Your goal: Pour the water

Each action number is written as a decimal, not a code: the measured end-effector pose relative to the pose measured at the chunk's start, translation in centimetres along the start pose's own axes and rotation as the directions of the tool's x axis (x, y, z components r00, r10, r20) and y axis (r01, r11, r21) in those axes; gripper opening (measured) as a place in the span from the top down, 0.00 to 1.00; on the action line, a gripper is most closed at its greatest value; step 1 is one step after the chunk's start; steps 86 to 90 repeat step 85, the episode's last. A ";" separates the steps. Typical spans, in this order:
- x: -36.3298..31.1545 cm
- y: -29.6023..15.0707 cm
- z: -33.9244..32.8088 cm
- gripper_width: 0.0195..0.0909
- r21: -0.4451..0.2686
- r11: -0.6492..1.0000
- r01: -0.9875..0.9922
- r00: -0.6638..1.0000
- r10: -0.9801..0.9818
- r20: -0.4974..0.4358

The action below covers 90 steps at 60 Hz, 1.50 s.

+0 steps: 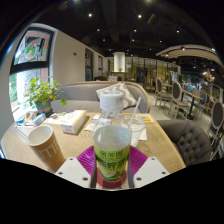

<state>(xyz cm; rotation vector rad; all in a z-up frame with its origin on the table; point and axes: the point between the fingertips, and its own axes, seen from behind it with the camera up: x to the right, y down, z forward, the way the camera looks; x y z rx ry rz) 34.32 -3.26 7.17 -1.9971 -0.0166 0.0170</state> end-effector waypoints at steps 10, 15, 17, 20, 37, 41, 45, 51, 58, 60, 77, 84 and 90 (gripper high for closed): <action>0.3 0.6 0.0 0.52 -0.050 0.998 -0.026 0.999 0.024 -0.027; 0.2 1.5 -0.8 0.11 -0.117 0.993 -0.026 0.999 0.021 -0.048; 0.1 1.5 -1.5 0.09 -0.136 0.990 -0.026 0.998 0.019 -0.056; 0.0 1.5 -2.6 0.10 -0.159 0.987 -0.034 0.997 0.022 -0.078; -5.3 0.0 -16.1 0.07 -0.262 0.964 -0.047 0.990 0.009 -0.143; -6.8 -0.7 -19.2 0.08 -0.267 0.961 -0.068 0.987 0.027 -0.157; -8.6 -1.2 -23.0 0.08 -0.266 0.959 -0.096 0.984 0.051 -0.171; -10.8 -1.9 -26.7 0.08 -0.259 0.956 -0.135 0.976 0.084 -0.199; -12.2 -2.6 -29.8 0.08 -0.245 0.959 -0.139 0.971 0.084 -0.223; -12.5 -2.7 -30.4 0.08 -0.244 0.960 -0.135 0.970 0.078 -0.229; -13.7 -2.8 -32.2 0.08 -0.253 0.960 -0.119 0.968 0.055 -0.245; -14.2 -3.2 -32.2 0.07 -0.242 0.963 -0.123 0.968 0.062 -0.245; -14.2 -3.2 -32.2 0.07 -0.240 0.963 -0.122 0.967 0.061 -0.246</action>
